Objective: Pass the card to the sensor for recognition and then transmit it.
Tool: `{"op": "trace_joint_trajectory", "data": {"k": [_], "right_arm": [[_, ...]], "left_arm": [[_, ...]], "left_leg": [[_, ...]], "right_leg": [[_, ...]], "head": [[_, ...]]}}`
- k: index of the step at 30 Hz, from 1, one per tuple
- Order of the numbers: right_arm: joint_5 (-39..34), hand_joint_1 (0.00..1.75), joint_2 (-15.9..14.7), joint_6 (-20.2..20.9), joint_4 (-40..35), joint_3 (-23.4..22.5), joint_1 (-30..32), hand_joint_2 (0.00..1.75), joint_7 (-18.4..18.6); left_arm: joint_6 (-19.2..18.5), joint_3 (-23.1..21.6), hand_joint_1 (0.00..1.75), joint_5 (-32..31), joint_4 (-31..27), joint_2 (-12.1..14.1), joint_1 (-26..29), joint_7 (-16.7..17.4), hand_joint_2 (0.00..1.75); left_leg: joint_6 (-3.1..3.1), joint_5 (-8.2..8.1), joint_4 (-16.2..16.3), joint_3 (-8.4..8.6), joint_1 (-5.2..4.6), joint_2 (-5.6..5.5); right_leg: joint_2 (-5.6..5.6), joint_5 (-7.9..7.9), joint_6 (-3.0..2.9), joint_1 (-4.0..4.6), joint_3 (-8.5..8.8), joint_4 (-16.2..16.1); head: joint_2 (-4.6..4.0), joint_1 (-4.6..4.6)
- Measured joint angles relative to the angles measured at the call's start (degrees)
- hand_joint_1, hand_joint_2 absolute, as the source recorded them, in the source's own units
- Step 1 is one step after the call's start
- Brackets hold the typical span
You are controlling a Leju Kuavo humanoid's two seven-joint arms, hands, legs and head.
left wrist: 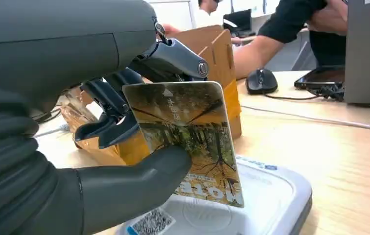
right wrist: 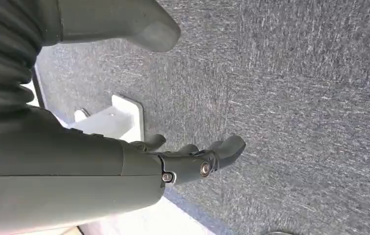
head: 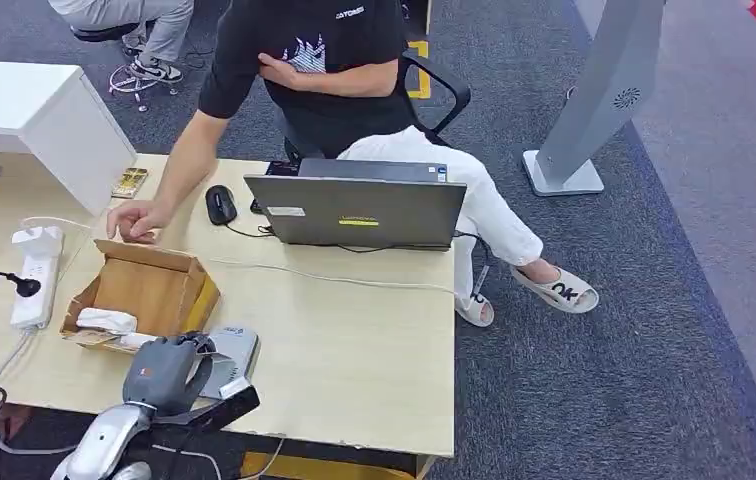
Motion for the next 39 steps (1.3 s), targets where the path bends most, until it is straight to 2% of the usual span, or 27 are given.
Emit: {"op": "trace_joint_trajectory", "data": {"k": [5,10,17,20,27,32,37,38,39], "right_arm": [[-0.2,0.00,0.0,0.0,0.0,0.0,0.0,1.75,0.0],[-0.1,0.00,0.0,0.0,-0.3,0.0,0.2,1.75,-0.3],[0.9,0.00,0.0,0.0,-1.1,0.0,0.8,1.75,-1.4],[1.7,0.00,0.0,-0.3,-1.2,0.0,0.9,1.75,-2.0],[2.9,0.00,0.0,-0.6,-1.2,0.0,1.0,1.75,-2.4],[3.0,0.00,0.0,-1.0,-1.1,0.0,1.0,1.75,-2.4],[3.0,0.00,0.0,-1.1,-1.1,0.0,1.1,1.75,-2.4],[3.0,0.00,0.0,-1.1,-1.1,0.0,1.1,1.75,-2.4],[3.0,0.00,0.0,-1.2,-1.1,0.0,1.1,1.75,-2.4]], "left_arm": [[0.0,0.0,1.75,0.0,-0.7,0.1,0.0,0.0,1.75],[0.3,0.3,1.75,1.6,-4.2,1.4,-2.1,0.0,1.75],[-1.4,1.6,1.75,2.4,-10.0,5.1,-7.9,-1.0,1.75],[-0.5,1.9,1.75,2.2,-11.8,7.0,-9.2,-1.0,1.75],[0.3,6.6,1.75,5.9,-14.9,10.1,-13.1,-0.2,1.75],[1.0,10.6,1.75,9.0,-15.4,10.3,-14.6,0.8,1.75],[1.0,11.8,1.75,9.2,-15.5,10.3,-14.9,0.9,1.75],[1.0,12.1,1.64,9.3,-15.5,10.3,-14.9,1.1,1.75],[1.0,12.3,0.00,10.0,-15.5,10.2,-14.9,1.4,1.75]], "left_leg": [[0.00,0.00,0.0,-0.01,0.00,0.00],[0.00,0.01,0.0,-0.01,0.00,-0.02],[-0.05,0.07,0.0,0.00,0.03,-0.03],[-0.06,0.07,0.0,-0.01,0.03,-0.02],[-0.06,0.07,0.0,-0.02,0.04,0.00],[-0.06,0.07,0.0,-0.01,0.04,-0.01],[-0.06,0.07,0.0,-0.01,0.03,0.01],[-0.06,0.07,0.0,-0.01,0.03,0.01],[-0.06,0.07,0.0,-0.01,0.03,0.02]], "right_leg": [[0.00,0.00,0.00,0.00,-0.02,0.0],[-0.03,0.00,0.00,0.00,-0.01,0.0],[-0.03,0.05,-0.07,0.02,0.00,0.0],[-0.02,0.05,-0.07,0.02,-0.02,0.0],[-0.01,0.05,-0.07,0.03,-0.03,0.0],[-0.02,0.05,-0.07,0.02,-0.01,0.0],[0.00,0.06,-0.08,0.02,-0.02,0.0],[0.01,0.06,-0.09,0.02,-0.03,0.0],[0.02,0.06,-0.09,0.02,-0.03,0.0]], "head": [[0.00,0.00],[0.00,0.02],[0.00,0.00],[0.00,0.02],[0.00,0.02],[0.00,0.02],[0.00,0.02],[0.00,0.02],[0.00,0.02]]}}
